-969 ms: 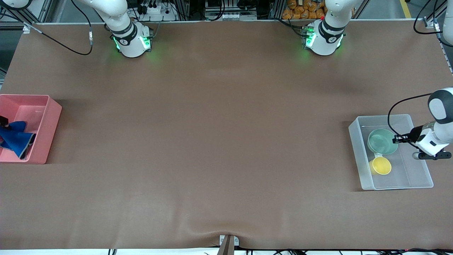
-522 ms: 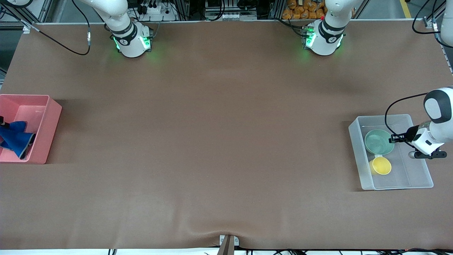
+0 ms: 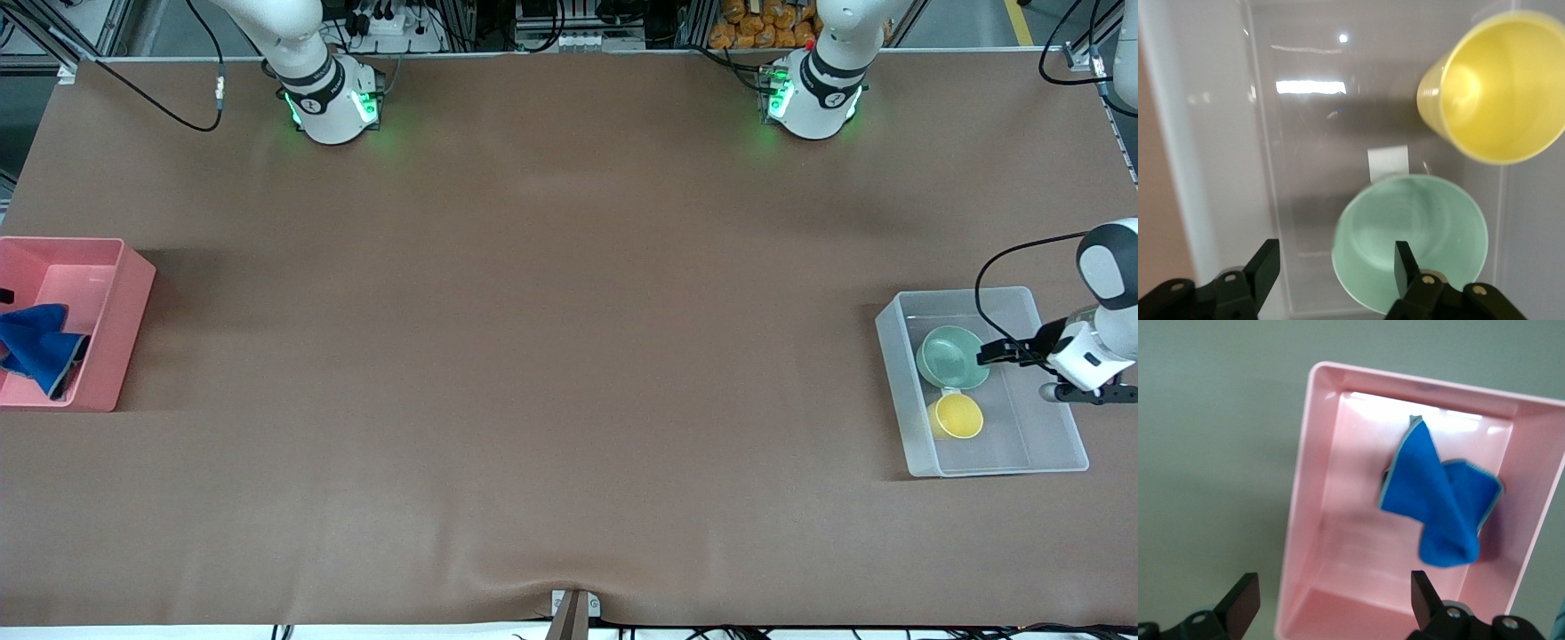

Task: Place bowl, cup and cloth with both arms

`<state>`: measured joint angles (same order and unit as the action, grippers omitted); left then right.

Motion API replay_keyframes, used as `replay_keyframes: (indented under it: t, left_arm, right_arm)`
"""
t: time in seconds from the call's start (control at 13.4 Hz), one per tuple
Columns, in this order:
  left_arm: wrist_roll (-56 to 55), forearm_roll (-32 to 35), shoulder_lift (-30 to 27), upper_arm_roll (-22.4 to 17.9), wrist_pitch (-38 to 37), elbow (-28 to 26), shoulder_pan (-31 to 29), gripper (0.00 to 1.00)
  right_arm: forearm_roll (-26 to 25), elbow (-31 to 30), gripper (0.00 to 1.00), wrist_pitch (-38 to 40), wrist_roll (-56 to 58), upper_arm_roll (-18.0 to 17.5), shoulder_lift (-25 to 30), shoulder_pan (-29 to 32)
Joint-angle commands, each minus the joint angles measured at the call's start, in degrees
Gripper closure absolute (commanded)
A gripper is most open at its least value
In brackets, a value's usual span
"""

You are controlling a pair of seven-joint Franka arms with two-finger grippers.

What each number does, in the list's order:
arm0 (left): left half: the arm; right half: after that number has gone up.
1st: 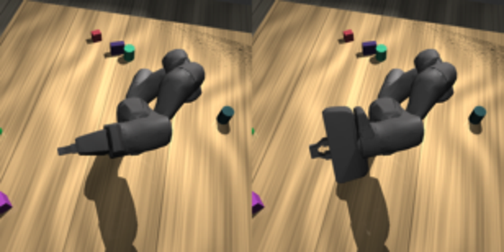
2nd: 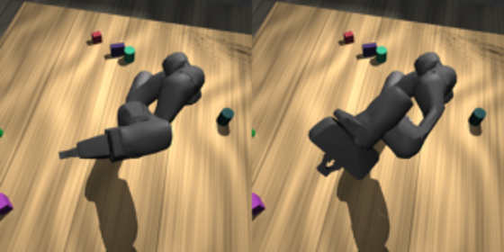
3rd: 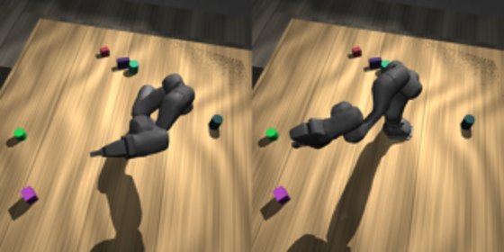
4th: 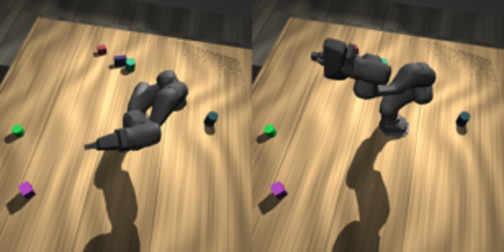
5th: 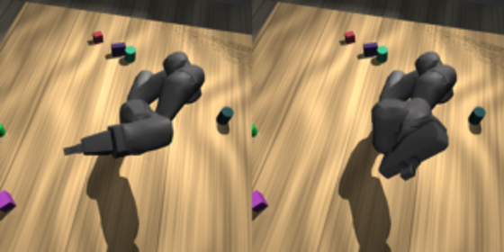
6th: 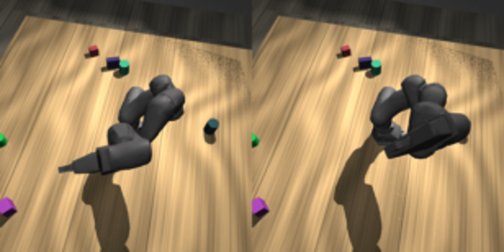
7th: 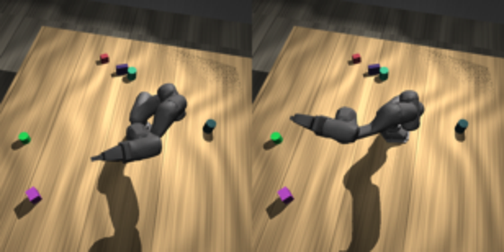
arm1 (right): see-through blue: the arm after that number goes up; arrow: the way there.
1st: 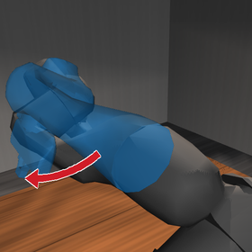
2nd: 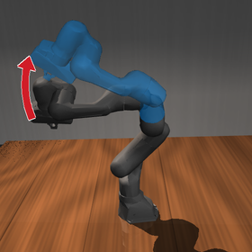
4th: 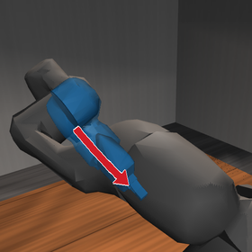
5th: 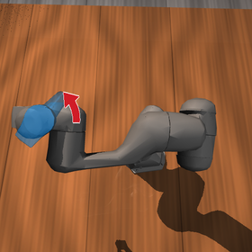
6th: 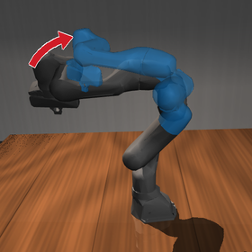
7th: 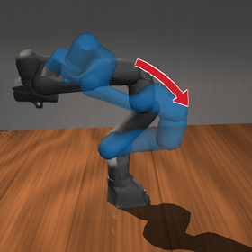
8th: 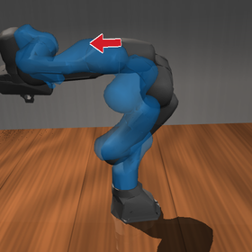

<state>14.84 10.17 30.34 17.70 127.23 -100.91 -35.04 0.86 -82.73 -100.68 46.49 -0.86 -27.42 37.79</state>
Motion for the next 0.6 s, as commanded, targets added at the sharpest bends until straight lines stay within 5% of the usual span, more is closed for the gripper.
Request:
replay_keyframes:
  t: [0.0,0.07,0.52]
  left_arm:
    - [0.54,1.34,-1.60,1.81,-4.86,3.51,-0.30,0.09]
    - [0.45,1.34,-1.60,2.25,-6.80,5.00,-0.30,0.00]
    - [-2.35,1.08,-3.71,4.10,-8.57,5.99,-0.21,0.00]
  right_arm:
    - [-2.61,-0.76,0.00,4.51,-4.90,-0.02,4.47,-2.36]
    - [-2.70,-0.76,0.00,6.18,-6.83,-0.02,5.52,-3.33]
    - [-2.70,-0.76,0.00,13.39,-13.43,-0.20,11.33,-6.76]
